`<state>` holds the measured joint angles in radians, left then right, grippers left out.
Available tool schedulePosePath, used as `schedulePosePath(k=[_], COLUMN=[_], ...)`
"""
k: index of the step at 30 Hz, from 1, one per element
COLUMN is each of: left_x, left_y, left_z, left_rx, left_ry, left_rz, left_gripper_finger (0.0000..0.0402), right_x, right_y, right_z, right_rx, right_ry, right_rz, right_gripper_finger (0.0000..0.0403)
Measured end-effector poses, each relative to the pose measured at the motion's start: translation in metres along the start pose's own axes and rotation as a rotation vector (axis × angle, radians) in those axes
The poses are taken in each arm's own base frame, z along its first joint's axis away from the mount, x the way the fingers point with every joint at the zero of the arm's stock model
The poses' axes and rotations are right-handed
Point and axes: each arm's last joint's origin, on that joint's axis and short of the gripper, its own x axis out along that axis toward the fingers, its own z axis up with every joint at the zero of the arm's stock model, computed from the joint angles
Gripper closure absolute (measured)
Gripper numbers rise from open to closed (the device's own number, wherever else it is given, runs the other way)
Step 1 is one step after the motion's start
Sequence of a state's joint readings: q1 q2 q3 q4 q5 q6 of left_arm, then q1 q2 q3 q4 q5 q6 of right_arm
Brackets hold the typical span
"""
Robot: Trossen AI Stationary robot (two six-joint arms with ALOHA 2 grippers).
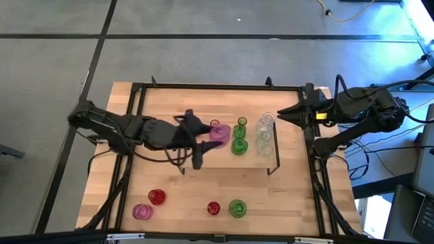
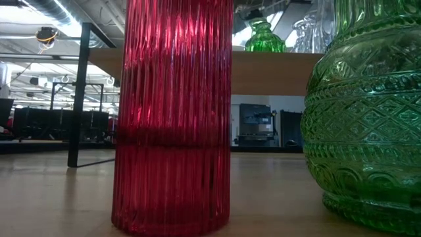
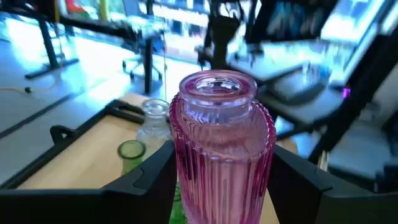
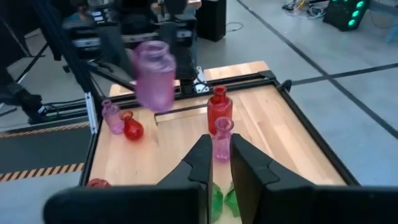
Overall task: Sort vases onto shelf
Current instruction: Put the top violet vase on the shelf aligned with the other violet vase
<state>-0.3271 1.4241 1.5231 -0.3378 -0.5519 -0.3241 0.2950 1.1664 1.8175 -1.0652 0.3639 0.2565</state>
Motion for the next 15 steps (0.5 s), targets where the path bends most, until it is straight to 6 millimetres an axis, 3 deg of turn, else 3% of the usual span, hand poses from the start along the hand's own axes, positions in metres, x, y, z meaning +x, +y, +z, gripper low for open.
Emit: schedulePosePath(k=[4,9,15], left_x=[-0.012,-0.008,-0.006], left_y=[0.02,0.029,0.031], left_z=[-0.039,-0.1,-0.133], left_rx=[-0.102,-0.181,-0.157], left_ry=[-0.126,-0.154,-0.147], left_rz=[-0.018,-0.025,0.059], left_gripper_finger=[0.0204,0.0204,0.0204], right_x=[0.0,0.0,-0.003], right_y=[0.0,0.0,-0.001], right_z=[-0.002,-0.002,-0.004], right_rx=[-0.006,-0.008,-0.012], right_ry=[0.02,0.029,0.044], right_rz=[0.011,0.032,0.031], right_gripper_finger=[0.0363,0.0363,0.0363])
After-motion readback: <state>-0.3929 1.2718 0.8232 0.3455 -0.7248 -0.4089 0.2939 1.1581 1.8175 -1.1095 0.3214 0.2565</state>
